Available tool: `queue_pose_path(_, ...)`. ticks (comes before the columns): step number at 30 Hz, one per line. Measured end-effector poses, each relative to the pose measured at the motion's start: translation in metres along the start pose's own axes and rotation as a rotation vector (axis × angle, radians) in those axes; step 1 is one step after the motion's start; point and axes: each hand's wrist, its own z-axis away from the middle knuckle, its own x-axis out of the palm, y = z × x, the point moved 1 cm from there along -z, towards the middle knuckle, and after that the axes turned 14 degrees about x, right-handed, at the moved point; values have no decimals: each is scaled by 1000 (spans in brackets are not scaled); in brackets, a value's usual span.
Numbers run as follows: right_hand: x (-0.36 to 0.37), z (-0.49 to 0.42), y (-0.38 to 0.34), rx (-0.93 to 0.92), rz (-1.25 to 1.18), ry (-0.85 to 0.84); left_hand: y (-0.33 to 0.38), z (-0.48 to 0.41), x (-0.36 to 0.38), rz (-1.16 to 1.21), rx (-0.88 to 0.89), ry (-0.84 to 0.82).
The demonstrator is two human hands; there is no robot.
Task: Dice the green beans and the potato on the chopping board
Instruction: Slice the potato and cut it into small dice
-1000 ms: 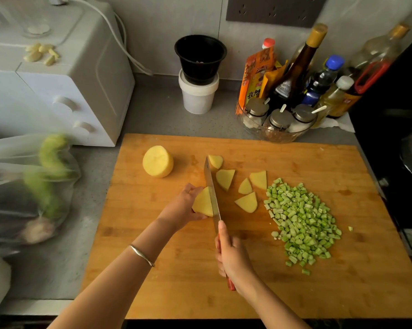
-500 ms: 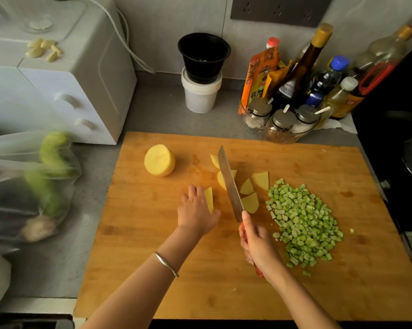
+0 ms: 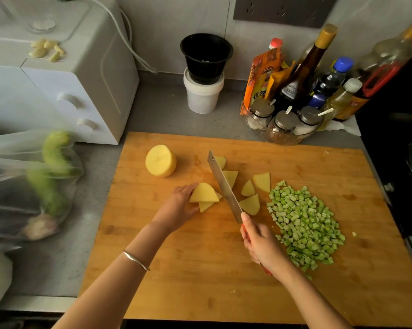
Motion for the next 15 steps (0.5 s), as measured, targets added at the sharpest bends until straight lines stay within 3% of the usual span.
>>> queue_pose_path(10,-5,-14,-8,-19,152,-9,22,-8,29,34,-288,173)
queue_pose_path(15,-23,-22,-13,-55,281,46,29,-9,34,-137,-277,88)
